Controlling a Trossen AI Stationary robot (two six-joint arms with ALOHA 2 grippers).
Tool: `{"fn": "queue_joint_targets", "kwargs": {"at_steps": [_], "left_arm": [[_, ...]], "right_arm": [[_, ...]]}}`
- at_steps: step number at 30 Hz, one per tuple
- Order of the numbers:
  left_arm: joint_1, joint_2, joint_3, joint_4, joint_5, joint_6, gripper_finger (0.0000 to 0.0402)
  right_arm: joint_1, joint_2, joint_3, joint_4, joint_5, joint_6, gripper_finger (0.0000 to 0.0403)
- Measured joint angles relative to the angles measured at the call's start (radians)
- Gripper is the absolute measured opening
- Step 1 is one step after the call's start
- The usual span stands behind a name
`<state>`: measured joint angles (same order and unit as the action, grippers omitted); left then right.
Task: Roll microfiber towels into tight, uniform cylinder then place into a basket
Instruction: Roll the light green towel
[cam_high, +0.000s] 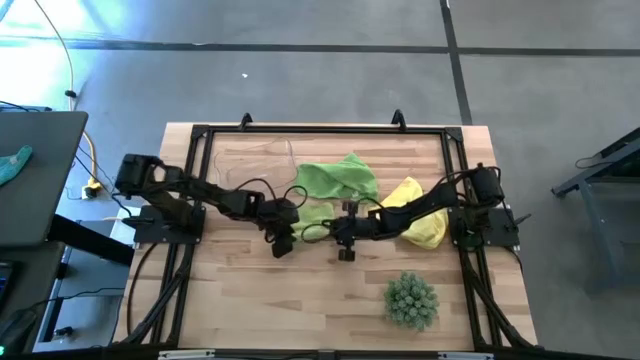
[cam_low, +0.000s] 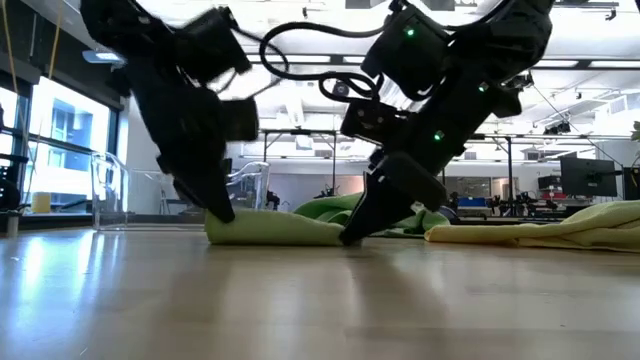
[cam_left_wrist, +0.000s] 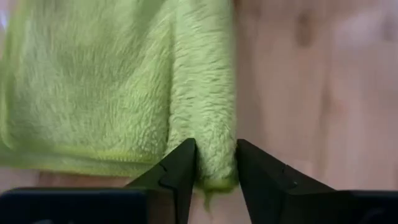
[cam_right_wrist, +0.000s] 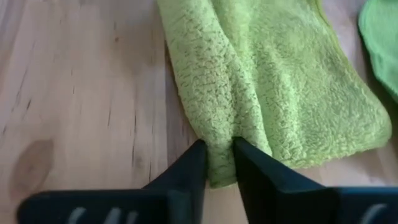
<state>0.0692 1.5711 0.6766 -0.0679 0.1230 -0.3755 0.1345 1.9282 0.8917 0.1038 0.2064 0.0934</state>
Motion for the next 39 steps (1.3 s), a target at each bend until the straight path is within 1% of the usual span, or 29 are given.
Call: {"fn": "queue_joint_targets", "kwargs": {"at_steps": [4,7,11,14,17,20,25,27,29,34,36,39], "left_arm": [[-0.022,-0.064,0.001,-0.034,-0.013,0.061,0.0116],[-0.074,-0.085,0.001,-0.015,-0.055,0.171,0.0117],[-0.166,-0.082,0.003,0.054,-0.19,0.316,0.0117],[-0.228,-0.058,0.004,0.111,-0.313,0.382,0.0117],[-0.274,-0.035,0.005,0.148,-0.42,0.393,0.0117],[-0.298,0.002,0.005,0.142,-0.496,0.378,0.0117],[-0.299,0.093,0.005,0.14,-0.617,0.338,0.0117],[-0.294,0.129,0.005,0.14,-0.65,0.313,0.0117],[-0.287,0.155,0.005,0.143,-0.648,0.28,0.0117],[-0.278,0.194,0.009,0.147,-0.591,0.169,0.0117],[-0.277,0.199,0.011,0.137,-0.576,0.121,0.0109],[-0.269,0.196,0.012,0.122,-0.534,0.067,0.0084]], "right_arm": [[-0.028,-0.001,0.0,0.006,-0.084,0.067,0.0015],[-0.056,-0.002,0.0,0.02,-0.185,0.132,0.0007],[-0.097,0.0,-0.002,0.036,-0.333,0.241,0.0012],[-0.12,0.002,-0.004,0.047,-0.403,0.301,0.0009],[-0.134,0.003,-0.004,0.051,-0.43,0.337,0.0008],[-0.137,0.004,-0.004,0.053,-0.445,0.354,0.0007],[-0.135,0.005,-0.005,0.054,-0.468,0.364,0.0007],[-0.135,0.005,-0.005,0.054,-0.468,0.377,0.0007],[-0.135,0.005,-0.005,0.054,-0.468,0.378,0.0007],[-0.135,0.005,-0.005,0.054,-0.467,0.355,0.0009],[-0.135,-0.002,-0.005,0.051,-0.469,0.321,0.0019],[-0.135,-0.029,-0.002,0.036,-0.473,0.262,0.0047]]}}
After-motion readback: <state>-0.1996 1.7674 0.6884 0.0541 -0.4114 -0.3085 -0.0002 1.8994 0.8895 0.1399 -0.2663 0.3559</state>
